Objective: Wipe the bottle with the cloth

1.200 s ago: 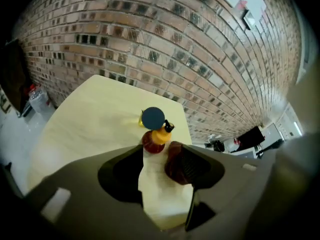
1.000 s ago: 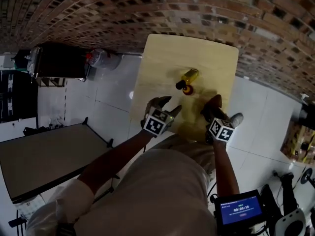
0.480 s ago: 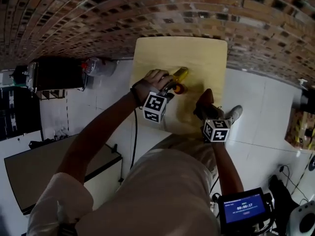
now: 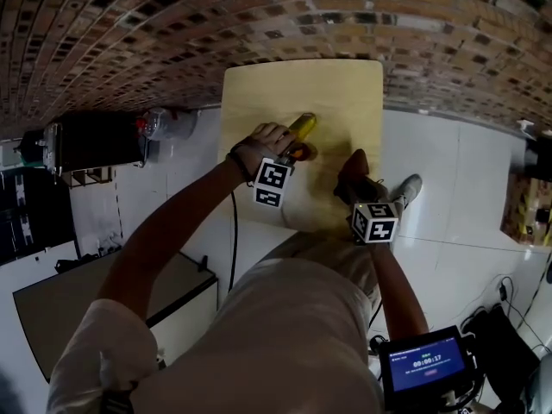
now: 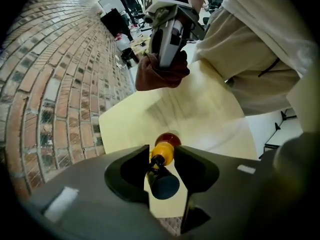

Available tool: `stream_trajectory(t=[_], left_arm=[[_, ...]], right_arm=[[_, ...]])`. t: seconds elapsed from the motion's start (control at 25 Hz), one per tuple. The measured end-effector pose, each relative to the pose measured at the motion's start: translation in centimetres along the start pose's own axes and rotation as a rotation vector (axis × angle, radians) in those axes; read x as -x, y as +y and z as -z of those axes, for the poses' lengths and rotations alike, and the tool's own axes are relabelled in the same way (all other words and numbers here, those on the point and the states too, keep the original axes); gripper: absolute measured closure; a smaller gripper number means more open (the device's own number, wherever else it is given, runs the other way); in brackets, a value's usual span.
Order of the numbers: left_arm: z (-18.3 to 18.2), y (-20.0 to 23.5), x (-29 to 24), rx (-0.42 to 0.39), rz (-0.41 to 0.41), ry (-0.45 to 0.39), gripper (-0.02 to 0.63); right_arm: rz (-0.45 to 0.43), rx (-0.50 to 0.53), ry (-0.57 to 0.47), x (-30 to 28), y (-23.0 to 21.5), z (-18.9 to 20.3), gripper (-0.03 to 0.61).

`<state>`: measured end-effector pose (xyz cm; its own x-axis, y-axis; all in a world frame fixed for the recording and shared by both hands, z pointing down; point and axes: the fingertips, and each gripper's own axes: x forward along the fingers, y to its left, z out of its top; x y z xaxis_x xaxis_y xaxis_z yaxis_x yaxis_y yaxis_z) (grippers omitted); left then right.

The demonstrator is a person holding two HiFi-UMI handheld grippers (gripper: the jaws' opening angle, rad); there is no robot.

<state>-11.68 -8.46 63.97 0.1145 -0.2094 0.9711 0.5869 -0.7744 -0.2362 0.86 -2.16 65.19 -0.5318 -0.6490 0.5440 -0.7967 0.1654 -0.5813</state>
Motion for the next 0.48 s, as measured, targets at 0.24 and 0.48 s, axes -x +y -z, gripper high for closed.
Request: stream_trajectory(t=[0.24,0.48], left_arm=[[0.1,1.0,-0.5,0.27,-0.006,0.057,0.459],[0.1,2.6,-0.6,0.683,0.008,0.117,0.46]], right_arm=[[-0.024,0.023,0.017,0.0,0.1,0.5,0.492],[-0.107,0.067,-0.006,-1.2,2.9,-0.9,0.492]])
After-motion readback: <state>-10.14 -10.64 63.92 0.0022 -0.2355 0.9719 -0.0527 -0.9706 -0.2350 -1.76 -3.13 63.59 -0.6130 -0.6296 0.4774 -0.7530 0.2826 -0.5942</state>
